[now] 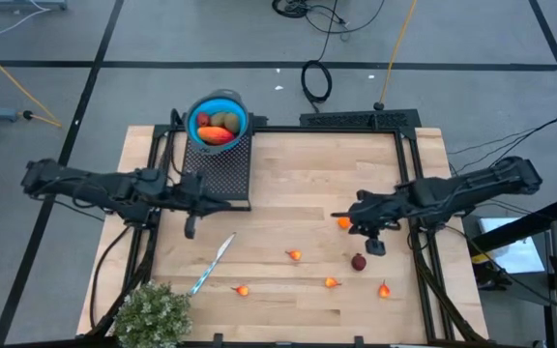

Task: Pick & Place Fruit
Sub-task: Put the orange into the blue strainer bowl on the shelf

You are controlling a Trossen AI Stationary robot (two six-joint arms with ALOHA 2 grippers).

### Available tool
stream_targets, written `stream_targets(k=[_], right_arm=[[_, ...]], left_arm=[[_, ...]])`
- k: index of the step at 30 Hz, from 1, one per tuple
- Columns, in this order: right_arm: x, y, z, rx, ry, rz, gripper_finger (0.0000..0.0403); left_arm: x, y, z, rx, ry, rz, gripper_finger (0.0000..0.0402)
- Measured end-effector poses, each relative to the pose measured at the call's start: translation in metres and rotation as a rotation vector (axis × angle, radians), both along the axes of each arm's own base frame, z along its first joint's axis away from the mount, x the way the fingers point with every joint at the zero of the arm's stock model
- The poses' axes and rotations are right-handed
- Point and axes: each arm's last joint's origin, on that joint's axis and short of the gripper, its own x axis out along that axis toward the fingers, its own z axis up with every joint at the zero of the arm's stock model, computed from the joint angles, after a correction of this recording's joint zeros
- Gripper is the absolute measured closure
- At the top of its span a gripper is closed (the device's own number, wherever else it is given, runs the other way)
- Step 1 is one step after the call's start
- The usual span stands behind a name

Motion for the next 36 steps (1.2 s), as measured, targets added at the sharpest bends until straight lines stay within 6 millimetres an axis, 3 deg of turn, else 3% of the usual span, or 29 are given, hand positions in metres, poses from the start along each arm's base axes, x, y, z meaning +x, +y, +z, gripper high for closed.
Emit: stream_targets(k=[16, 28, 36], right_arm=[[0.051, 0.011, 0.007, -0.155, 0.163, 0.195, 0.0403], [0.049, 0.006, -0.002, -0.227, 0.277, 0.192, 0.0397], [0.051, -0.007, -0.002, -0.217, 0.293, 0.146, 0.0343]], left_arm=[[-0.042, 0.006, -0.027, -0.007, -0.08, -0.009, 0.04], [-0.062, 0.009, -0.056, -0.006, -0.123, -0.01, 0.0394], [-0.072, 0.01, -0.065, -0.047, -0.167, -0.015, 0.0397]])
